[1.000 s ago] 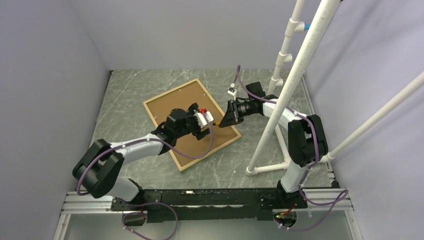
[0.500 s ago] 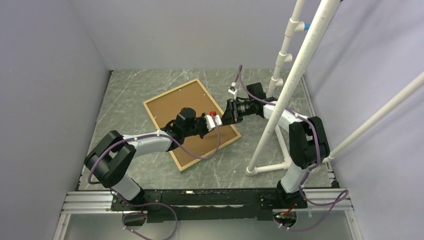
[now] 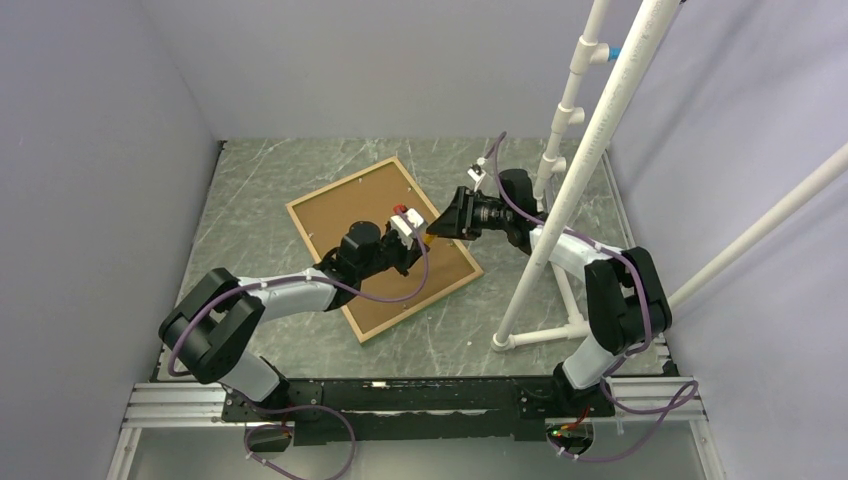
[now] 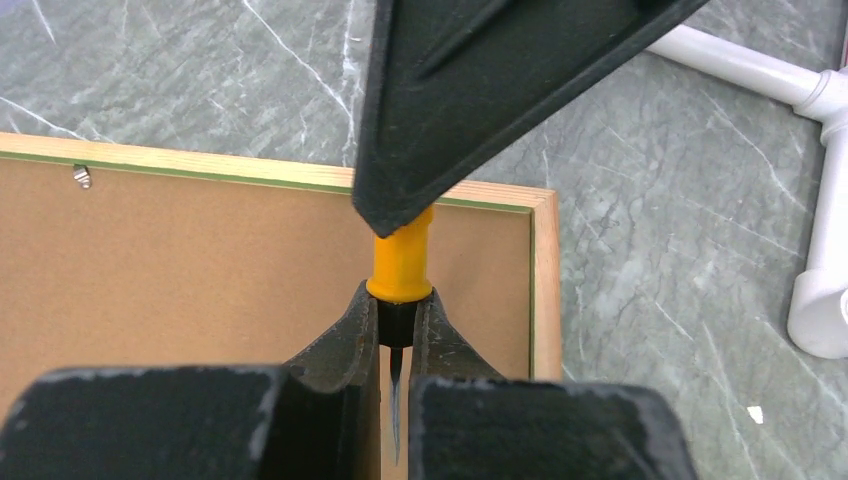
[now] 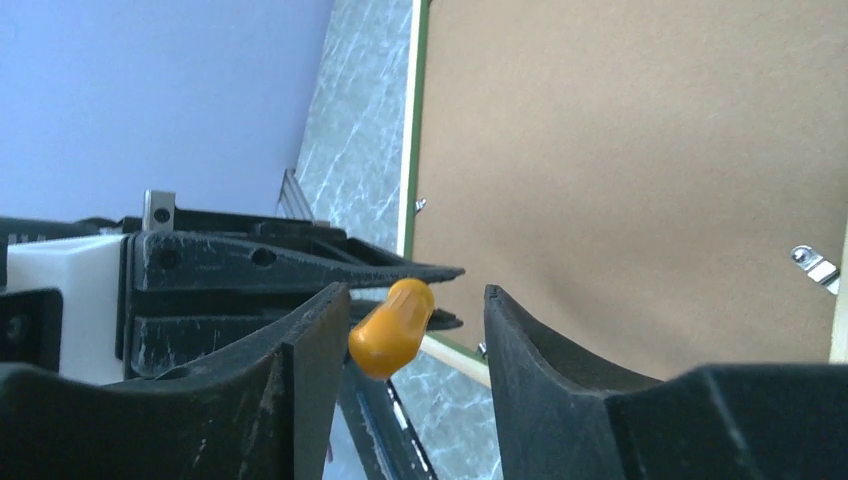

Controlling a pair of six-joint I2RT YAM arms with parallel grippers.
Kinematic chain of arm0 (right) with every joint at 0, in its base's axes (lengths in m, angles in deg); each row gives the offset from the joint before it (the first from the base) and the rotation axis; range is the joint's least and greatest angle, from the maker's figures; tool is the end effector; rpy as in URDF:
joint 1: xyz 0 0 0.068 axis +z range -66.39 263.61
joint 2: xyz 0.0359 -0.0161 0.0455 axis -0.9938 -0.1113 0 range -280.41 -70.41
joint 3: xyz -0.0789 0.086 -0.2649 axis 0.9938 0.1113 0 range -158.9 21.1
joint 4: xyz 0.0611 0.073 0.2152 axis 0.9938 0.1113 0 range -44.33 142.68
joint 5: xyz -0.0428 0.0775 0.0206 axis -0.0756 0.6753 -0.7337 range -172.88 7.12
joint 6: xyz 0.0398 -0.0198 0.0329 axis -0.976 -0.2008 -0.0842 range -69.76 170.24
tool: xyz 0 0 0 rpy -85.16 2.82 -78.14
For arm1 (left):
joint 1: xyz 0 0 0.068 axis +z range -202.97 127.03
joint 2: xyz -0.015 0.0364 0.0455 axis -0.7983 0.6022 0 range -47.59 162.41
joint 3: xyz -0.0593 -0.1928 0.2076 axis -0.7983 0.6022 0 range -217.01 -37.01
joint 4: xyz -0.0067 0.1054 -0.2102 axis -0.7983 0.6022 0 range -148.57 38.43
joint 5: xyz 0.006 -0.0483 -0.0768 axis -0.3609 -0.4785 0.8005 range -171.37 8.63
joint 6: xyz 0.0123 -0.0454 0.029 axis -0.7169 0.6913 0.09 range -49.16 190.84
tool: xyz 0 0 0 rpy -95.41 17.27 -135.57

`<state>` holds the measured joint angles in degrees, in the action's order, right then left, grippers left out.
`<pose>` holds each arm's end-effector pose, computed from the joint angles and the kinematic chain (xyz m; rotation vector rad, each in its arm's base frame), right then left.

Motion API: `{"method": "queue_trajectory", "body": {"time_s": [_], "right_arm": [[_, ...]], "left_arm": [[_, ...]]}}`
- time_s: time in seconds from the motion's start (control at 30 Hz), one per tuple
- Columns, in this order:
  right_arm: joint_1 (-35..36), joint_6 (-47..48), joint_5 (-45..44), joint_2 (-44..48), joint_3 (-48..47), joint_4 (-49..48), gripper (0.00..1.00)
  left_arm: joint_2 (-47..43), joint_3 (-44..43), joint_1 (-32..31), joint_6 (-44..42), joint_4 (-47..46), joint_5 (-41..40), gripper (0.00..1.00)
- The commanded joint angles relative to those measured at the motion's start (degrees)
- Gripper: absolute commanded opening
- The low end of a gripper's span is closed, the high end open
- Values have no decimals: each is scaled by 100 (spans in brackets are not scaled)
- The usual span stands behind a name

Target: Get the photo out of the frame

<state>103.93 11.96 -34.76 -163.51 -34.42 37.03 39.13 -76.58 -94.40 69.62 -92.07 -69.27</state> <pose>0.3001 0.1410 0.2616 -0.2248 2.2231 1.4650 0.2221 -0.2063 0.2499 0.8169 1.6688 -0.6846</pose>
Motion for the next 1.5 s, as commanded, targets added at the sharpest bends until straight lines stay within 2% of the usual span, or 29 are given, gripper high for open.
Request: {"method": "queue_trajectory", "body": {"time_s": [0.0, 0.1, 0.23, 0.3, 0.33, 0.37, 0.4, 0.47, 0.57, 0.6, 0.67, 0.8, 0.9, 1.07, 1.17, 1.33, 1.47], "right_arm": [[186, -16, -545, 6, -300, -193, 51], [308, 14, -664, -47, -383, -162, 41], [469, 181, -816, -115, -472, -24, 41], [523, 249, -845, -209, -530, 26, 27], [556, 313, -848, -277, -578, 94, 9], [575, 368, -874, -326, -643, 190, 0], [572, 539, -991, -354, -678, 319, 0], [559, 850, -1269, -315, -663, 396, 0], [480, 1582, -1830, -253, -786, 678, 0], [463, 1815, -2056, -271, -879, 806, 0], [446, 2232, -2527, -350, -1060, 1103, 0], [438, 2671, -3028, -459, -1077, 1146, 0], [424, 2925, -3209, -584, -1182, 1282, 0], [439, 3251, -3299, -709, -1253, 1288, 0], [434, 3350, -3357, -744, -1290, 1259, 0], [437, 3410, -3539, -944, -1516, 1461, 0], [437, 3434, -3588, -952, -1588, 1535, 0]], "left_arm": [[-200, 33, -8, 488, -450, 47, 0], [-180, 15, -9, 594, -433, 8, 0], [-173, -54, -8, 596, -371, 67, 0], [-170, -59, -1, 671, -389, 72, 0], [-171, -59, -3, 729, -393, 46, 0], [-191, -64, 10, 822, -369, 19, 0], [-232, -87, 36, 1013, -289, -79, 15], [-396, -45, 173, 1630, -119, -99, 54], [-845, 434, 556, 2563, -276, 237, 84], [-1049, 594, 685, 2820, -159, 248, 88], [-1479, 760, 1029, 3228, 685, 198, 86], [-1934, 406, 1674, 3435, 3802, -257, 79], [-2280, 633, 1820, 3517, 4729, -577, 78], [-3140, 1332, 1843, 4285, 5051, -1181, 77], [-3460, 1579, 1875, 4437, 4974, -1397, 75], [-3252, 1762, 1906, 4518, 4668, -1044, 74], [-3075, 1888, 1902, 4748, 4670, -1031, 70]]}}
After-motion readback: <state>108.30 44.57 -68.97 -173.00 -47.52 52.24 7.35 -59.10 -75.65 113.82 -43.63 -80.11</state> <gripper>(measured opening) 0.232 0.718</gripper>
